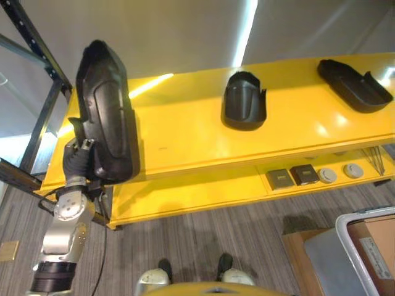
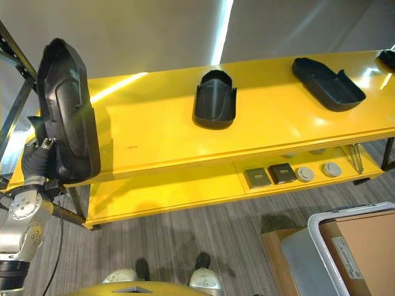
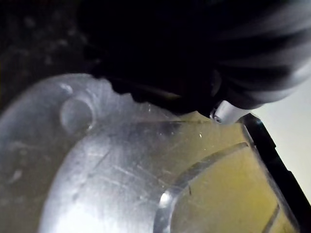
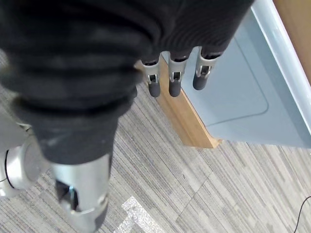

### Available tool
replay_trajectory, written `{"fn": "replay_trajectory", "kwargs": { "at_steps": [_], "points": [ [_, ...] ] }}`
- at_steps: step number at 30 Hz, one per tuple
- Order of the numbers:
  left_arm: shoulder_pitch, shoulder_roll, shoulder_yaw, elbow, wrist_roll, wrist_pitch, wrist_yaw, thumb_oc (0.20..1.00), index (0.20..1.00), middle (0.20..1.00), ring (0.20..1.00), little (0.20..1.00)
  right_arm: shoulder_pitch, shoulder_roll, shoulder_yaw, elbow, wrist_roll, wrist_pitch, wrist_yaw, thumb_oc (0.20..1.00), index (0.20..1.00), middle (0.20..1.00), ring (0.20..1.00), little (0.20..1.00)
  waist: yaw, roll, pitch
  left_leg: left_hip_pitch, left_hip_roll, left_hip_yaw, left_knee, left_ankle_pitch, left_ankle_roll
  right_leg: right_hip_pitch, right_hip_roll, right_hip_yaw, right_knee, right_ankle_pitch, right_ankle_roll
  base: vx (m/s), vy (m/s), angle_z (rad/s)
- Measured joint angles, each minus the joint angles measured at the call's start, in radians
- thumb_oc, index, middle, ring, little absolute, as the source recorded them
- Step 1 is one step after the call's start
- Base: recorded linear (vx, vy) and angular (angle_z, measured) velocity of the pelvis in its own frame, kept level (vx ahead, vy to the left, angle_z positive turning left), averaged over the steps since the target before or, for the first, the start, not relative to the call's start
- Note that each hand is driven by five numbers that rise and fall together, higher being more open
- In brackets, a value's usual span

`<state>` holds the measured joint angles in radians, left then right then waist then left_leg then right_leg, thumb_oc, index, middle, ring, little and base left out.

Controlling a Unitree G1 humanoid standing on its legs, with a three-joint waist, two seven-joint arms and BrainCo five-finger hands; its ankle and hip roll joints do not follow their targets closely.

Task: Move parts from the plastic box to the shelf.

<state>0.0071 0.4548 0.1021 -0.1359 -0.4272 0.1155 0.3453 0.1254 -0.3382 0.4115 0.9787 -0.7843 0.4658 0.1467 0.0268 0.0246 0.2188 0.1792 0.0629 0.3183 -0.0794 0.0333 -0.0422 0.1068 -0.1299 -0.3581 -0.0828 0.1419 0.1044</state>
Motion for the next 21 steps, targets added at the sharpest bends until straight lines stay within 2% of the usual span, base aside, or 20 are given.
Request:
{"fn": "replay_trajectory", "kwargs": {
  "at_steps": [1,4,5,6,9,15,21],
  "points": [
    [-0.005,0.007,0.006,0.039,0.024,0.041,0.0,0.2,0.2,0.2,0.2,0.2,0.016,-0.008,0.016,-0.027,-0.007,0.009,0.015,1.0,1.0,1.0,1.0,1.0,-0.011,0.008,-0.024,-0.002,0.001,0.002,0.0,-0.002,-0.002,-0.002,0.0,0.001,0.0,-0.001,0.0,0.05,0.004,-0.04],
    [-0.031,0.028,0.0,0.105,0.038,0.088,-0.012,0.2,0.2,0.2,0.2,0.2,0.022,-0.009,0.021,-0.036,-0.009,0.023,0.029,1.0,1.0,1.0,1.0,1.0,-0.038,0.019,-0.035,0.0,-0.003,0.009,-0.003,-0.002,-0.002,-0.005,-0.003,0.007,0.0,-0.001,0.001,0.04,0.022,-0.06],
    [-0.098,0.093,-0.031,0.248,0.039,0.125,-0.013,0.2,0.2,0.2,0.2,0.2,0.032,-0.02,0.037,-0.064,-0.01,0.033,0.044,1.0,1.0,1.0,1.0,1.0,-0.052,0.028,-0.041,-0.002,-0.004,0.017,-0.001,-0.003,-0.001,-0.013,-0.005,0.016,0.0,0.0,0.001,0.0,0.03,-0.16],
    [-0.119,0.115,-0.03,0.3,0.039,0.145,-0.009,0.2,0.2,0.2,0.2,0.2,0.029,-0.021,0.038,-0.066,-0.01,0.036,0.049,1.0,1.0,1.0,1.0,1.0,-0.058,0.034,-0.044,-0.007,-0.004,0.022,-0.006,-0.004,-0.001,-0.019,-0.005,0.02,0.0,0.002,0.002,-0.01,0.025,-0.19],
    [-0.182,0.132,-0.028,0.453,0.038,0.177,-0.007,0.2,0.2,0.2,0.2,0.2,0.034,-0.027,0.038,-0.063,-0.009,0.042,0.058,1.0,1.0,1.0,1.0,1.0,-0.092,0.047,-0.048,-0.024,-0.006,0.04,-0.006,0.001,0.002,-0.046,-0.005,0.039,0.0,0.013,-0.004,-0.03,0.011,-0.16],
    [-0.305,0.133,-0.089,0.627,0.013,0.213,-0.011,0.2,0.2,0.2,0.2,0.2,0.03,-0.055,0.039,-0.069,-0.008,0.045,0.06,1.0,1.0,1.0,1.0,1.0,-0.127,0.058,-0.02,-0.056,-0.007,0.051,0.0,0.016,0.007,-0.087,-0.004,0.052,0.0,0.029,-0.012,-0.05,-0.009,-0.07],
    [-0.314,0.132,-0.106,0.653,0.019,0.218,0.007,0.2,0.2,0.2,0.2,0.2,0.026,-0.065,0.041,-0.104,-0.007,0.056,0.061,1.0,1.0,1.0,1.0,1.0,-0.144,0.064,-0.002,-0.037,0.002,0.069,-0.006,0.009,-0.003,-0.077,0.006,0.07,-0.001,0.028,-0.013,0.04,-0.042,-0.1]
  ]
}}
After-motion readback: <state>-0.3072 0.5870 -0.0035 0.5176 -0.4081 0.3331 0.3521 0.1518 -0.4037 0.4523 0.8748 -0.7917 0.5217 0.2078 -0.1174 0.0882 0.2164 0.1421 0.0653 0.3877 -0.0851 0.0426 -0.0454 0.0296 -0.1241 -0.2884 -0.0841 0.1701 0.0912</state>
